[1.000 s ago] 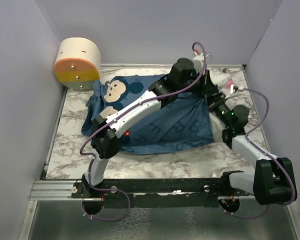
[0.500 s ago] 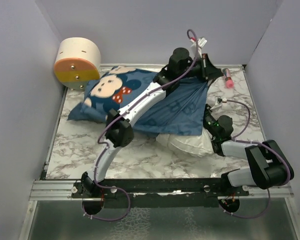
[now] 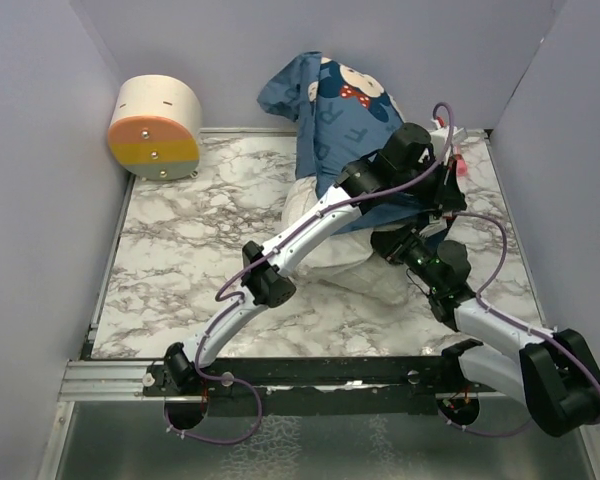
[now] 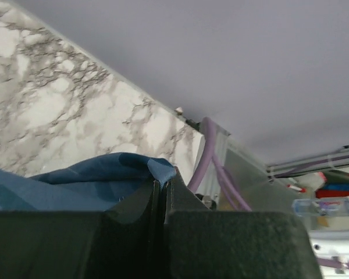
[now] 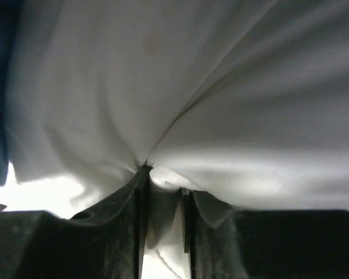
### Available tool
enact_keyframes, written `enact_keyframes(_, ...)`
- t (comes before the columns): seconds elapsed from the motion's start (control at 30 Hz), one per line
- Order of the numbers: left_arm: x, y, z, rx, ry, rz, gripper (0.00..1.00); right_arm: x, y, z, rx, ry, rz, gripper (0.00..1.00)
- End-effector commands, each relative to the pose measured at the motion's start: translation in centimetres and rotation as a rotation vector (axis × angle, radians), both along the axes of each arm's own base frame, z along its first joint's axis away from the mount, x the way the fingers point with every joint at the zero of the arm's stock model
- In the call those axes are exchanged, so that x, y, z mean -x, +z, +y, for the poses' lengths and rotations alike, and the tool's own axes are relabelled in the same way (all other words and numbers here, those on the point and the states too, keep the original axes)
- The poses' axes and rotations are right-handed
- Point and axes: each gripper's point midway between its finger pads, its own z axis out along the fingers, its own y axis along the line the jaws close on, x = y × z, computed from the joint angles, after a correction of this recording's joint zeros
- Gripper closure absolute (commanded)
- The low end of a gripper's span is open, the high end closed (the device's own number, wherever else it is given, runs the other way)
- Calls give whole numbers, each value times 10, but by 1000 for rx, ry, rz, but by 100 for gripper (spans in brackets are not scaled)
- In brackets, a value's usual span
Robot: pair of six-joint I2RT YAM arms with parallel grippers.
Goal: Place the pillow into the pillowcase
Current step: Stuff the pillow into the pillowcase.
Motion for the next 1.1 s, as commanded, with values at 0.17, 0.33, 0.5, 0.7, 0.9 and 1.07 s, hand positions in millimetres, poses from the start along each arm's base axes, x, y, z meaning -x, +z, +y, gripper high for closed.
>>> enact_keyframes(0.17,5,-29,79,-439,156,-246,100,19,2,-5,217,46,-88,55)
enact_keyframes(0.33,-13,-35,134,-638,295,-363,100,52,16,2,271,186,-228,38)
enact_keyframes(0.5,-24,-57,203,-669,474,-405,87,77,30,-2,304,229,-311,24)
enact_keyframes(0.7,-22,-33,257,-568,569,-383,43,88,54,-4,340,252,-371,16)
enact_keyframes(0.9,-5,-8,301,-513,625,-408,23,72,78,-19,393,136,-339,7)
enact_keyframes(1.07,41,15,310,-331,546,-382,17,40,65,-36,494,21,-173,6)
